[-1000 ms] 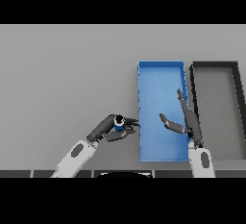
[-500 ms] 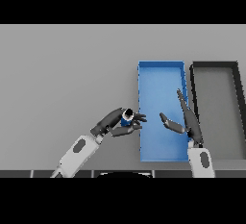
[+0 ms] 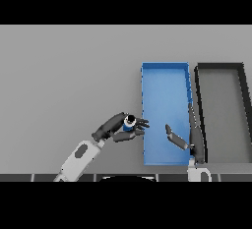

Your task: Pick up the blue pipe and place it into the blue bin.

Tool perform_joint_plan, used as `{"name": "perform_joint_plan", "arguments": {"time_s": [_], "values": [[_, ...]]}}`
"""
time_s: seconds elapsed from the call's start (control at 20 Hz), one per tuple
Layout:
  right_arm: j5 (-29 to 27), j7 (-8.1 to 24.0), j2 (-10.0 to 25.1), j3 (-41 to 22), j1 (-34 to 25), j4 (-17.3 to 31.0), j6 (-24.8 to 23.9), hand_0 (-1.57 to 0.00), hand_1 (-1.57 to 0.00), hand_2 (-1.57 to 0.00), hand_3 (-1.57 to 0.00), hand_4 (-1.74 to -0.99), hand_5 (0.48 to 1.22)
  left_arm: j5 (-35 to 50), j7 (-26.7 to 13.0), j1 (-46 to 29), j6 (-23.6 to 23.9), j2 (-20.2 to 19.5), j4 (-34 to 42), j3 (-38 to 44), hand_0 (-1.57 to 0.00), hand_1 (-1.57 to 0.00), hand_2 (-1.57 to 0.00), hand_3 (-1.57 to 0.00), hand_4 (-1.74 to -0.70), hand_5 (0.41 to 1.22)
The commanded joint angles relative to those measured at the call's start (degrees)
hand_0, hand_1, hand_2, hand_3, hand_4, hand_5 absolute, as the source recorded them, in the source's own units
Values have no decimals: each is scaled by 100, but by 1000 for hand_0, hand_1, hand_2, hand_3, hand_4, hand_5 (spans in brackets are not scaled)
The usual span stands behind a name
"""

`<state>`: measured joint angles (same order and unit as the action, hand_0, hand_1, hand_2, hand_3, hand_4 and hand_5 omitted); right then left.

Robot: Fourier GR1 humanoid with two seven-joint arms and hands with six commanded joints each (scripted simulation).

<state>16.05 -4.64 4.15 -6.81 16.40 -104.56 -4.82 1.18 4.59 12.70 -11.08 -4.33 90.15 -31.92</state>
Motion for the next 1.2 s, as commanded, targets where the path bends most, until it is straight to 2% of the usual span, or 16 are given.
{"name": "perform_joint_plan", "arguments": {"time_s": [0.0, 0.1, 0.15, 0.25, 0.35, 0.45, 0.5, 0.6, 0.8, 0.85, 0.9, 1.0, 1.15], "values": [[-86, -47, -36, 13, 39, -1, 19, 1, -11, -3, 1, -1194, 572, -30, -10, 31, 3, 10, -28, 42, -1571, -1571, -1571, -1571, -1474, 1221], [-510, -441, -66, 44, 3, -231, 230, 1, -22, -30, 1, -1166, 571, -85, 60, -8, -48, 9, -2, 64, -1571, -1571, -1571, -1571, -1475, 1221], [-833, -664, 42, 112, 79, -393, 463, 1, -17, -32, 1, -1172, 579, -100, 12, -10, -71, 33, -12, 77, -1571, -1571, -1571, -1571, -1475, 1221], [-1130, -700, 254, 126, -51, -746, 738, 1, -11, -20, 1, -1169, 597, -124, -75, 16, -105, 83, 31, 111, -1571, -1571, -1571, -1571, -1475, 1221], [-1322, -270, 645, 78, -225, -1201, 1071, 1, -6, -12, 1, -1165, 589, -183, -189, 12, -124, 131, 85, 114, -1571, -1571, -1571, -1571, -1474, 1221], [-1465, 234, 867, -132, -361, -1558, 1378, 1, -4, -8, 1, -1177, 567, -239, -162, -33, -166, 116, 77, 165, -1571, -1571, -1571, -1571, -1473, 1221], [-1493, 642, 1023, -199, -433, -1644, 1533, 1, -3, -6, 1, -1185, 554, -273, -154, -28, -186, 126, 58, 179, -1571, -1571, -1571, -1571, -1473, 1221], [-1470, 1072, 1230, -332, -804, -1653, 1695, 1, -1, -3, 1, -1205, 539, -306, -149, -52, -248, 173, 67, 168, -1571, -1571, -1571, -1571, -1473, 1221], [-1585, 1537, 1400, -622, -1331, -1732, 2094, 1, 0, -1, 1, -1256, 523, -438, -120, -19, -296, 206, 45, 223, -1571, -1571, -1571, -1571, -1474, 1221], [-1618, 1620, 1380, -696, -1462, -1690, 2146, 1, 0, 0, 1, -1249, 524, -460, -194, 11, -305, 255, 12, 234, -1571, -1571, -1571, -1571, -1474, 1221], [-1691, 1853, 1342, -791, -1600, -1726, 2183, 1, 0, 0, 1, -1242, 524, -494, -227, 48, -292, 287, -1, 263, -1571, -1571, -1571, -1571, -1475, 1221], [-1862, 2142, 1270, -922, -1762, -1728, 2309, 1, 1, 0, 1, -1232, 525, -530, -164, -46, -351, 290, 50, 242, -1571, -1571, -1571, -1571, -1475, 1221], [-1925, 2179, 1175, -1150, -2282, -1556, 2465, 1, 1, 1, 1, -1214, 520, -522, -267, -44, -443, 349, 96, 287, -1571, -1571, -1571, -1571, -1475, 1221]]}}
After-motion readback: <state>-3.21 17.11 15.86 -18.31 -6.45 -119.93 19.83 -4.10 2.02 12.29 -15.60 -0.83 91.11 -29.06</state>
